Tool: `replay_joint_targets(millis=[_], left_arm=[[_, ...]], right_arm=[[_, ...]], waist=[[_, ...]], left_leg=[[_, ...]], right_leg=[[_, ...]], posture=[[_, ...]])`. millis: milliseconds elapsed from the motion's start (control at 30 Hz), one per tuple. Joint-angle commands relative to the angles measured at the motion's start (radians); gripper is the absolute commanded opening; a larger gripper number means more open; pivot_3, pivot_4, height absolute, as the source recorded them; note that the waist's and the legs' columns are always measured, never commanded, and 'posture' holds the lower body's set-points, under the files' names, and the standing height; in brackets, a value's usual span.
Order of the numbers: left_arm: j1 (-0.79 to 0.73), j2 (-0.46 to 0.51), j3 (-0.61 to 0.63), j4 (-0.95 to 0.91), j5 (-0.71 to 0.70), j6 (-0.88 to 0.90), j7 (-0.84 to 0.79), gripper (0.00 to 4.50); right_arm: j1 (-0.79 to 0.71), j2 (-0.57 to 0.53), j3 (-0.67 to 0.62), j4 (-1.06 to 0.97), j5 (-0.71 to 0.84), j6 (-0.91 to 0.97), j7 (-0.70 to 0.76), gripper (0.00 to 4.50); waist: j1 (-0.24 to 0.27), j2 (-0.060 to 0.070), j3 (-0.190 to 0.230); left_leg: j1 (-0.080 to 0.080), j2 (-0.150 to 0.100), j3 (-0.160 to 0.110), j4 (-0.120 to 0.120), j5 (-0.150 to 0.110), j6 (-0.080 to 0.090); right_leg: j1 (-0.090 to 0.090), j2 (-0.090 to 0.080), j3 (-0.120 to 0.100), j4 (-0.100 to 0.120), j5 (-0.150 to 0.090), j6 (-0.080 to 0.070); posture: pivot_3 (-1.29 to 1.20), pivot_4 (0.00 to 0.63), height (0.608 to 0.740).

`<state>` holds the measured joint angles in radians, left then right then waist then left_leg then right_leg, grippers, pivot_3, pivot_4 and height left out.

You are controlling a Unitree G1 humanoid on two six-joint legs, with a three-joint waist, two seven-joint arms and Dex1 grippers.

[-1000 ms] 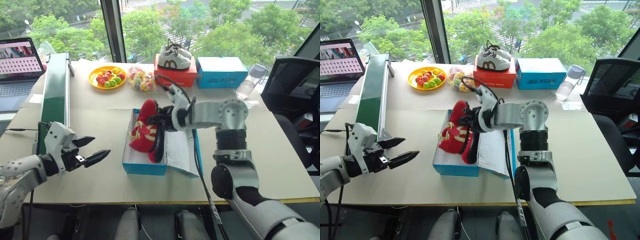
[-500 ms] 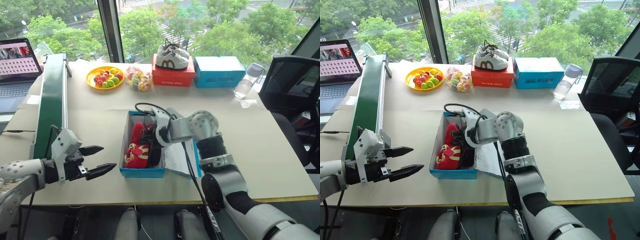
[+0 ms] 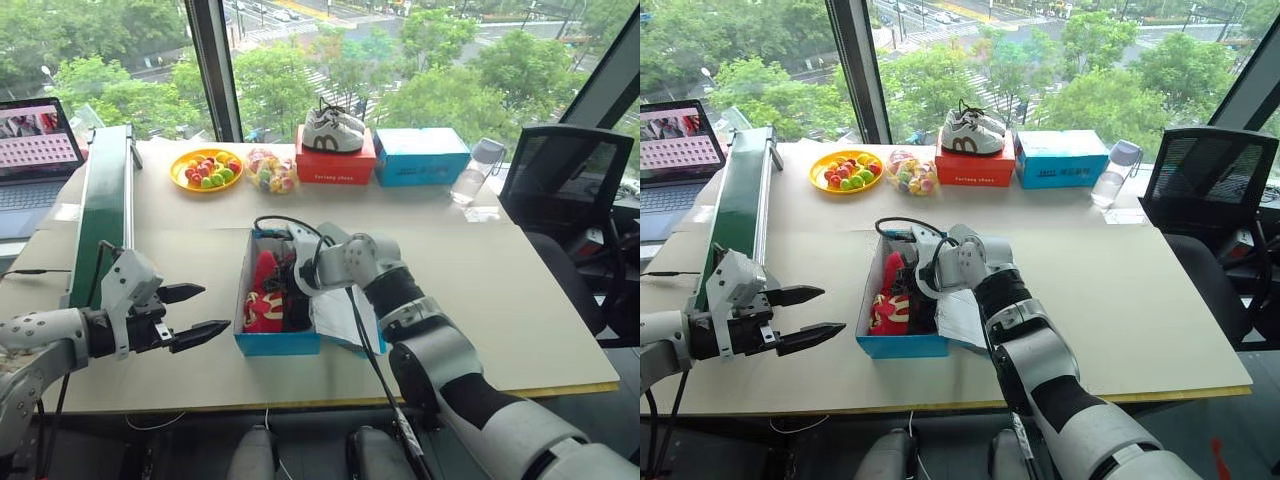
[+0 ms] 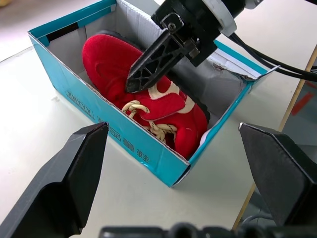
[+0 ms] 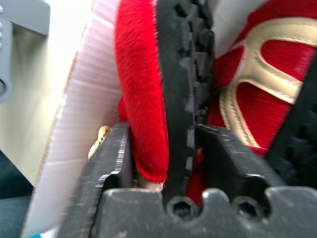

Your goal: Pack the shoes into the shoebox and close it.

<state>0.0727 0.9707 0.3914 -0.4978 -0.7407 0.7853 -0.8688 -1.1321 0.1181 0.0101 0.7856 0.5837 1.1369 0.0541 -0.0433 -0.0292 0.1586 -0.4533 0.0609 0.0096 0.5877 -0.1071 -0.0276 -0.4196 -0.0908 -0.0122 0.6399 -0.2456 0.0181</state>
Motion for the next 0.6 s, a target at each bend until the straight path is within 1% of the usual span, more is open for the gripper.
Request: replay_joint_targets(millis=[33, 100, 167, 267, 300, 333, 433, 500, 533, 600], left_arm=[[-0.009, -0.002, 0.012, -0.011, 0.001, -0.017, -0.008, 4.5], [-0.011, -0.003, 0.007, -0.007, 0.004, -0.019, -0.01, 4.5], [-0.027, -0.003, -0.011, -0.003, 0.004, -0.017, -0.013, 4.5], [-0.044, 0.0, -0.022, 0.005, 0.005, -0.016, -0.018, 4.5], [-0.047, 0.001, -0.025, 0.007, 0.006, -0.016, -0.022, 4.5], [-0.048, 0.002, -0.026, 0.009, 0.006, -0.016, -0.025, 4.5], [-0.058, 0.005, -0.035, 0.02, 0.013, -0.02, -0.033, 4.5], [-0.065, 0.007, -0.041, 0.025, 0.016, -0.021, -0.037, 4.5], [-0.069, 0.008, -0.044, 0.029, 0.019, -0.021, -0.041, 4.5], [-0.075, 0.01, -0.048, 0.035, 0.021, -0.021, -0.047, 4.5]], right_arm=[[-0.048, 0.006, -0.07, -0.072, -0.002, 0.044, -0.02, 4.08], [-0.07, -0.003, -0.137, -0.147, 0.036, 0.094, -0.048, 4.08], [-0.069, -0.033, -0.202, -0.269, 0.07, 0.179, -0.081, 4.08], [-0.045, -0.046, -0.272, -0.411, 0.085, 0.285, -0.121, 4.08], [-0.036, -0.047, -0.288, -0.453, 0.087, 0.315, -0.131, 4.08], [-0.03, -0.044, -0.301, -0.484, 0.085, 0.336, -0.137, 4.08], [-0.012, -0.037, -0.335, -0.579, 0.082, 0.371, -0.149, 4.08], [0.005, -0.026, -0.35, -0.629, 0.083, 0.38, -0.149, 3.68], [0.039, -0.036, -0.303, -0.679, 0.09, 0.37, -0.113, 3.48], [0.097, -0.051, -0.211, -0.749, 0.107, 0.378, -0.045, 2.84]], waist=[[0.006, 0.0, 0.0], [0.01, 0.002, 0.001], [0.012, 0.002, 0.002], [0.016, -0.002, -0.001], [0.017, -0.004, -0.001], [0.017, -0.004, -0.002], [0.014, -0.004, -0.002], [0.011, -0.004, -0.002], [0.009, -0.004, -0.002], [0.007, -0.004, -0.002]], left_leg=[[-0.002, 0.003, 0.002, 0.0, 0.0, 0.0], [-0.006, 0.005, 0.007, 0.0, 0.0, 0.0], [-0.01, 0.006, 0.011, 0.001, 0.0, 0.0], [-0.02, 0.007, 0.014, 0.003, 0.001, 0.0], [-0.023, 0.007, 0.014, 0.003, 0.004, 0.004], [-0.023, 0.008, 0.015, 0.004, 0.007, 0.008], [-0.024, 0.008, 0.018, 0.002, 0.005, 0.007], [-0.025, 0.008, 0.018, 0.001, 0.005, 0.007], [-0.025, 0.008, 0.018, 0.001, 0.005, 0.007], [-0.024, 0.008, 0.018, 0.001, 0.005, 0.007]], right_leg=[[-0.001, 0.0, -0.001, 0.0, 0.0, 0.0], [-0.004, -0.001, -0.002, 0.0, 0.001, -0.001], [-0.008, -0.002, -0.002, 0.0, 0.001, -0.001], [-0.014, 0.0, -0.002, 0.002, 0.006, -0.004], [-0.014, 0.001, -0.001, 0.003, 0.008, 0.004], [-0.014, 0.001, -0.001, 0.004, 0.007, 0.004], [-0.016, 0.001, 0.001, 0.004, 0.004, 0.006], [-0.017, 0.002, 0.001, 0.004, 0.003, 0.006], [-0.017, 0.002, 0.002, 0.004, 0.003, 0.006], [-0.017, 0.002, 0.001, 0.004, 0.003, 0.007]], posture=[[0.0, 0.15, 0.731], [0.0, 0.15, 0.731], [0.0, 0.15, 0.731], [0.0, 0.15, 0.731], [0.0, 0.15, 0.731], [0.0, 0.15, 0.731], [0.0, 0.15, 0.731], [0.0, 0.15, 0.731], [0.0, 0.15, 0.731], [0.0, 0.15, 0.731]])
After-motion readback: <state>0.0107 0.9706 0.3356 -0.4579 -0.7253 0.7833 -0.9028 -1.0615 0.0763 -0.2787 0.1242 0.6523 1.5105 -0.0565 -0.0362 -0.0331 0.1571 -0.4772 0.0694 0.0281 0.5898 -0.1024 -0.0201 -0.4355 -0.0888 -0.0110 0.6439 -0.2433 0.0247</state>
